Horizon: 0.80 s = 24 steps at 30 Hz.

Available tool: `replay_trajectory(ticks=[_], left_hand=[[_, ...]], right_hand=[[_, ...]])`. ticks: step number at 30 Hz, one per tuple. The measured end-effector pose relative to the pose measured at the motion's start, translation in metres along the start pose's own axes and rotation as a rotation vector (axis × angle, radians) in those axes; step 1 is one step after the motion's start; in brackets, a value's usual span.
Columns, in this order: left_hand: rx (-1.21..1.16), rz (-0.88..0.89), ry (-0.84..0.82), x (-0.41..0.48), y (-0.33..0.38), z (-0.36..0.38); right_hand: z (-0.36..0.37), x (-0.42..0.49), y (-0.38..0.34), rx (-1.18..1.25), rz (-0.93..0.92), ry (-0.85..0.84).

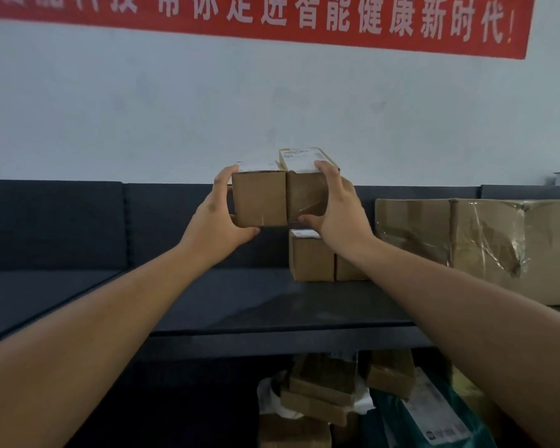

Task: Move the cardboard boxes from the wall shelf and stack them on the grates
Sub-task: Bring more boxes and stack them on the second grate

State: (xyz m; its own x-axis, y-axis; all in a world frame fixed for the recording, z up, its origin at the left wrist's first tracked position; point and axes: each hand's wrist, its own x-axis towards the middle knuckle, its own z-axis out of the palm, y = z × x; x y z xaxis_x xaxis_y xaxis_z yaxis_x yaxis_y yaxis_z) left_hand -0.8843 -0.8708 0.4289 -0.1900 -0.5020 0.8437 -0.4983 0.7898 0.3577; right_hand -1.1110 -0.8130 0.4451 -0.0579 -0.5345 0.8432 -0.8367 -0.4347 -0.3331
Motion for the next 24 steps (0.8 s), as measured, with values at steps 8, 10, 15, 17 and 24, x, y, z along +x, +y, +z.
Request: replay_trajectory(ticks=[8,10,15,17,24], left_hand=[[0.173,-0.076,0.126,-0.078,-0.042,-0.182],[0.256,-0.106,0.156,-0.105,-0.055,-0.239],[0.464,-0.205,0.254,-0.189,-0.082,-0.388],[0.533,-0.264,0.304,-0.228,-0.086,-0.448],[0.755,-0.417,0.415,-0.372,-0.063,-0.619]], right_hand=[[0.082,-0.023,-0.147,0.189,-0.129,-0.088],[0.112,-0.031,-0.193,0.257,-0.161,-0.113],[0.188,-0.061,-0.317,0.473,-0.205,-0.194],[0.215,-0.078,-0.368,0.556,-0.225,-0.229],[0.300,-0.157,-0.523,0.780,-0.304,-0.385]])
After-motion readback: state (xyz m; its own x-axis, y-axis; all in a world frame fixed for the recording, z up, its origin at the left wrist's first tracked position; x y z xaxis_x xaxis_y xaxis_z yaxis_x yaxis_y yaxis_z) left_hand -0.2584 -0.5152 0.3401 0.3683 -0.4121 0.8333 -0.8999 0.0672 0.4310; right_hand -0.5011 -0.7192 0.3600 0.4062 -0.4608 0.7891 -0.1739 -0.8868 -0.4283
